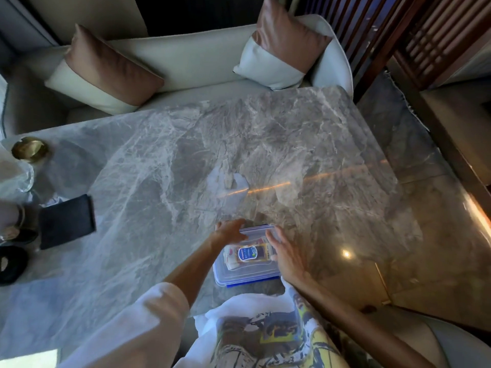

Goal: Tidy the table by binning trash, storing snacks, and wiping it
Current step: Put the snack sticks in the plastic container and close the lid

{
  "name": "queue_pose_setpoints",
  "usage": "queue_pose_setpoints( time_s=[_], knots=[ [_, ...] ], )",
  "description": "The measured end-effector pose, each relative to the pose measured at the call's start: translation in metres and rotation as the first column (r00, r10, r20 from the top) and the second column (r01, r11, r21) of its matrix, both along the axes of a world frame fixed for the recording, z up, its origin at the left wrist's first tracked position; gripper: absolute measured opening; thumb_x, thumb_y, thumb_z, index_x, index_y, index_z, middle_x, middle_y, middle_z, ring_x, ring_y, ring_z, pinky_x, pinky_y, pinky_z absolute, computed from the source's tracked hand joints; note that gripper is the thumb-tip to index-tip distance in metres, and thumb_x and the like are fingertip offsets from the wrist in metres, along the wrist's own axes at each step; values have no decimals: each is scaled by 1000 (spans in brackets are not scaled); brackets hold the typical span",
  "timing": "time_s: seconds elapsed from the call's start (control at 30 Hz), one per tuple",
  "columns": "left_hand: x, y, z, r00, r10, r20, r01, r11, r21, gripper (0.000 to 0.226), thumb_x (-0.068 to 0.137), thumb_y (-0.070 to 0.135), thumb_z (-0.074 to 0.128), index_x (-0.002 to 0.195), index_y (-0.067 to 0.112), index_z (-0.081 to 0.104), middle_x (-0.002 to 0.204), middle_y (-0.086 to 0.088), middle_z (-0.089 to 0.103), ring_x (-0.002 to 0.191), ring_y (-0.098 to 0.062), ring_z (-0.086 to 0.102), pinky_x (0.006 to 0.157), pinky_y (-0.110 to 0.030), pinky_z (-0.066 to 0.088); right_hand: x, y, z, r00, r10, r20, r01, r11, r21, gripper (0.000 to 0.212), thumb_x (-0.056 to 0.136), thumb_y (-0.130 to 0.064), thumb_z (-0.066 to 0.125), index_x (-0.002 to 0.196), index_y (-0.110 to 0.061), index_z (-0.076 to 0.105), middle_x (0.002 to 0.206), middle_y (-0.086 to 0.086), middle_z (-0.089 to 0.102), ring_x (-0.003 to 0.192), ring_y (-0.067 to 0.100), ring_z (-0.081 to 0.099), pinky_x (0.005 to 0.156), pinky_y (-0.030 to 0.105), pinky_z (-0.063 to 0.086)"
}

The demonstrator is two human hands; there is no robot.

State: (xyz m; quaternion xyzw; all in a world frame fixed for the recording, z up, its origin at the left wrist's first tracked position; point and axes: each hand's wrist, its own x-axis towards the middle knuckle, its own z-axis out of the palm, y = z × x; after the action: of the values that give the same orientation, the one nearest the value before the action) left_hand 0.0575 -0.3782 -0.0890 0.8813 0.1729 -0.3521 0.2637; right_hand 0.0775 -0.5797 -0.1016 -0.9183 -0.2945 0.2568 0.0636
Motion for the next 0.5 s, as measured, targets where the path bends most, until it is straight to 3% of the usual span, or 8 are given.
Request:
queue_pose_setpoints(
  time_s=[0.1, 0.17, 0.3, 0.5],
  knots=[
    [9, 7, -2, 998, -22, -58, 17, 995, -98, 47, 90, 22, 64, 135, 9, 54, 137, -12, 58, 125, -27, 54, 97, -29, 39, 1, 2, 5, 999, -7, 37, 9, 999, -47, 74, 90, -4, 60, 149, -31, 26, 160, -3, 13, 85, 21, 66, 68, 29, 54],
    [9, 10, -2, 1000, -9, -19, 8, 998, -64, 50, 86, 26, 69, 133, 14, 56, 133, -11, 58, 124, -28, 53, 103, -33, 38, 0, 4, 9, 999, -7, 32, 9, 998, -60, 71, 91, -9, 60, 149, -31, 26, 159, -2, 14, 83, 21, 65, 62, 26, 45],
    [-1, 3, -6, 990, -20, 141, 8, 997, 81, 45, 83, 35, 70, 127, 31, 61, 123, -6, 57, 121, -28, 44, 107, -37, 35, 0, 5, 15, 1000, -16, 20, 17, 999, -51, 69, 92, -9, 57, 150, -30, 26, 158, -2, 15, 88, 24, 66, 67, 29, 48],
    [-7, -12, -6, 973, 77, 219, -112, 982, 153, 39, 85, 31, 69, 124, 30, 66, 116, -3, 56, 115, -24, 45, 99, -34, 43, 1, 4, 18, 999, -33, 0, 33, 999, 25, 69, 90, -4, 58, 148, -29, 31, 158, -1, 17, 94, 25, 66, 73, 32, 53]
  ],
)
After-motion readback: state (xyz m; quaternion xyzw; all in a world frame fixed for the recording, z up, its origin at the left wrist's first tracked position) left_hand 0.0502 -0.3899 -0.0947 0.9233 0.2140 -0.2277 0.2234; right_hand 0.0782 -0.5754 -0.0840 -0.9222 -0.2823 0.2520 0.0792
